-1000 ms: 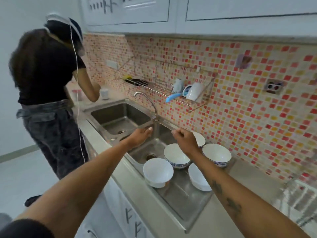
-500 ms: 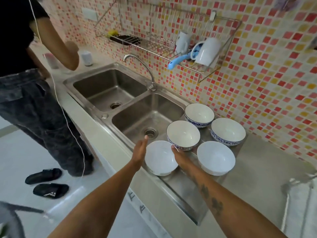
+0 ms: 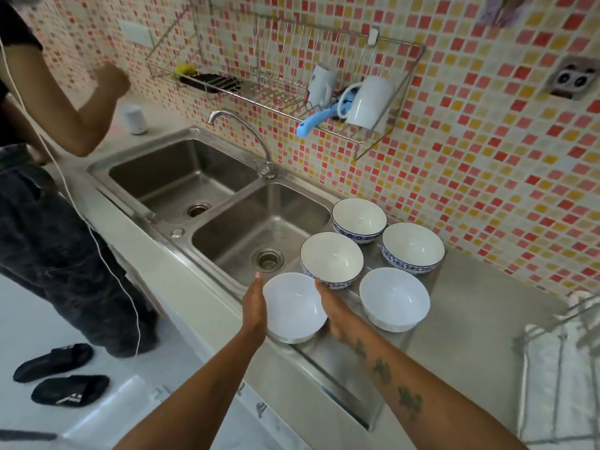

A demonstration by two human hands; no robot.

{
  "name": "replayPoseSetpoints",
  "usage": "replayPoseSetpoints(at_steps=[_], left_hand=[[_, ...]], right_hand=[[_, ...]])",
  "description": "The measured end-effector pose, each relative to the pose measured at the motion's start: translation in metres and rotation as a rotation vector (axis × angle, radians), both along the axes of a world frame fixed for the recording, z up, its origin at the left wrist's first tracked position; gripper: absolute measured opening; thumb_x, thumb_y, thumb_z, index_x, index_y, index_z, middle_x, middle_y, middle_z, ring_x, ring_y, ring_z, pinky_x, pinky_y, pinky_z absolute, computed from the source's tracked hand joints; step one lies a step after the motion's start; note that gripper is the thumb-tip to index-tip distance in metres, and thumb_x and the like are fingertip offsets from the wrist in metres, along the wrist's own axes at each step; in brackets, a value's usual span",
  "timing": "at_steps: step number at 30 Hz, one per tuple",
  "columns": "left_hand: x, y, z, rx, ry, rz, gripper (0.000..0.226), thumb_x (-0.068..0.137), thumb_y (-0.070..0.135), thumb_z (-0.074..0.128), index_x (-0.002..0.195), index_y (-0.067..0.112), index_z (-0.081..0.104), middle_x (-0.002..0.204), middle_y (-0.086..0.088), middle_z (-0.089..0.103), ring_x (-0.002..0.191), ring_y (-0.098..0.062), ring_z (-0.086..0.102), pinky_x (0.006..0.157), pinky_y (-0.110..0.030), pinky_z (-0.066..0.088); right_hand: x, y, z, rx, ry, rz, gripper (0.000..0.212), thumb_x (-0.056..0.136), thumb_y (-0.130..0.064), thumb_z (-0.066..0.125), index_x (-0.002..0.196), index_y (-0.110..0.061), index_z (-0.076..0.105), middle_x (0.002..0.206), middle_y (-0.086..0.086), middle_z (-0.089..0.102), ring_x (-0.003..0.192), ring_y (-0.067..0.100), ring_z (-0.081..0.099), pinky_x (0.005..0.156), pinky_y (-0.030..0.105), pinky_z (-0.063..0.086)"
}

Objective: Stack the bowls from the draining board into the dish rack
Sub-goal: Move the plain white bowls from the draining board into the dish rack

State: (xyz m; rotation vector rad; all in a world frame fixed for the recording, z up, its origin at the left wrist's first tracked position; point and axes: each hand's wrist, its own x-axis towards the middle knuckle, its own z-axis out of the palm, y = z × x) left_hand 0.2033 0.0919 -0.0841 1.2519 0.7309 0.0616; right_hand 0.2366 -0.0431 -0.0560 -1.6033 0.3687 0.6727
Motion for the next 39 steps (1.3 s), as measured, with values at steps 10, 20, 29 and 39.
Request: replayPoseSetpoints(at_steps=[10, 20, 29, 39], left_hand=[[-0.015, -0.092, 0.181, -0.027, -0.347, -0.145, 0.050, 0.100, 0.053, 0.024, 0.099, 0.023, 0.064, 0.097, -0.002, 0.070, 0.091, -0.022, 0.065, 0.076, -0.034, 0.053], [-0.073, -0.276, 0.350, -0.406, -0.617, -0.894, 0.051, 0.098, 0.050, 0.024, 0.123, 0.026, 0.062, 0.124, -0.003, 0.069, 0.112, -0.032, 0.064, 0.095, -0.056, 0.051], [-0.119, -0.419, 0.383, -0.619, -0.326, -1.682, 0.063, 0.085, 0.065, 0.047, 0.135, 0.027, 0.054, 0.140, -0.017, 0.053, 0.124, -0.047, 0.053, 0.089, -0.067, 0.047], [-0.150, -0.503, 0.388, -0.083, -0.874, -1.341, 0.063, 0.086, 0.063, 0.052, 0.134, 0.024, 0.042, 0.126, -0.011, 0.056, 0.103, -0.030, 0.064, 0.073, -0.046, 0.062]], right_hand=[[-0.037, -0.100, 0.173, -0.077, -0.339, -0.236, 0.040, 0.100, -0.045, 0.030, 0.134, -0.030, 0.044, 0.126, 0.000, 0.052, 0.107, 0.024, 0.053, 0.089, 0.044, 0.050], [-0.188, -0.277, 0.358, -0.191, -0.982, -0.686, 0.022, 0.101, -0.033, 0.038, 0.087, -0.039, 0.054, 0.106, -0.005, 0.058, 0.105, 0.021, 0.055, 0.097, 0.043, 0.044], [-0.270, -0.407, 0.389, -0.331, -1.104, -1.021, 0.023, 0.100, -0.030, 0.043, 0.087, -0.030, 0.062, 0.088, -0.009, 0.062, 0.080, 0.011, 0.057, 0.071, 0.028, 0.047], [-0.296, -0.511, 0.394, -0.253, -0.822, -0.840, 0.069, 0.089, -0.071, 0.023, 0.119, -0.020, 0.059, 0.110, 0.012, 0.061, 0.105, 0.029, 0.057, 0.092, 0.048, 0.047]])
